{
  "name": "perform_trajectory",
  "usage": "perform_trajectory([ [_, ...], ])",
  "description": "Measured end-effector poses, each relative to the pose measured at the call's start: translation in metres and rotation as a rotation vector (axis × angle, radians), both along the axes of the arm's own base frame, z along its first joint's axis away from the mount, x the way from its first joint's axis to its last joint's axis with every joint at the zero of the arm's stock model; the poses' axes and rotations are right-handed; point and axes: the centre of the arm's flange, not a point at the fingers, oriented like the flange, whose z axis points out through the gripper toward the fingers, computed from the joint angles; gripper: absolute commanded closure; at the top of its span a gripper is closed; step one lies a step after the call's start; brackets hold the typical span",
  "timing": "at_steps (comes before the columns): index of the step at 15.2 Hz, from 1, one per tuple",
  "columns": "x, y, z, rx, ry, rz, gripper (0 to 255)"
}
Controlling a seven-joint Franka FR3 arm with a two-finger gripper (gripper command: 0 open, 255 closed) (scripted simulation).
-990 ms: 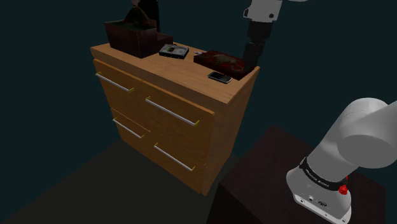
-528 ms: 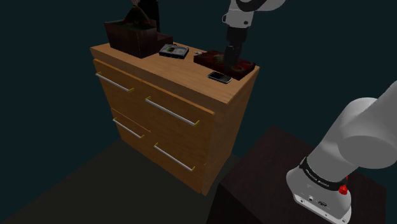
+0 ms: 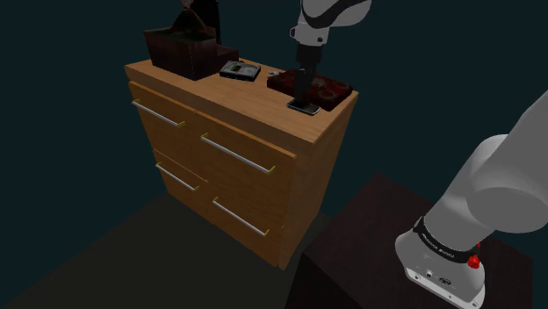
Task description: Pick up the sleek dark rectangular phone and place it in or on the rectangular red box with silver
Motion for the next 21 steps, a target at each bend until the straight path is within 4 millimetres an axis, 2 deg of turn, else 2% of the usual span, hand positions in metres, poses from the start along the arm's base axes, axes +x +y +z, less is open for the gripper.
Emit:
perform_trajectory([
  [3, -0.002, 0.003, 0.000, 0.003, -0.029, 0.003, 0],
  [7, 0.004, 0.000, -0.007, 0.000, -0.030, 0.002, 0],
  [10, 0.000, 0.002, -0.026, 0.000, 0.002, 0.002, 0],
  [11, -0.001, 0.003, -0.026, 0.001, 0.003, 0.003, 255],
  [21, 0.000, 0.003, -0.030, 0.001, 0.008, 0.000, 255],
])
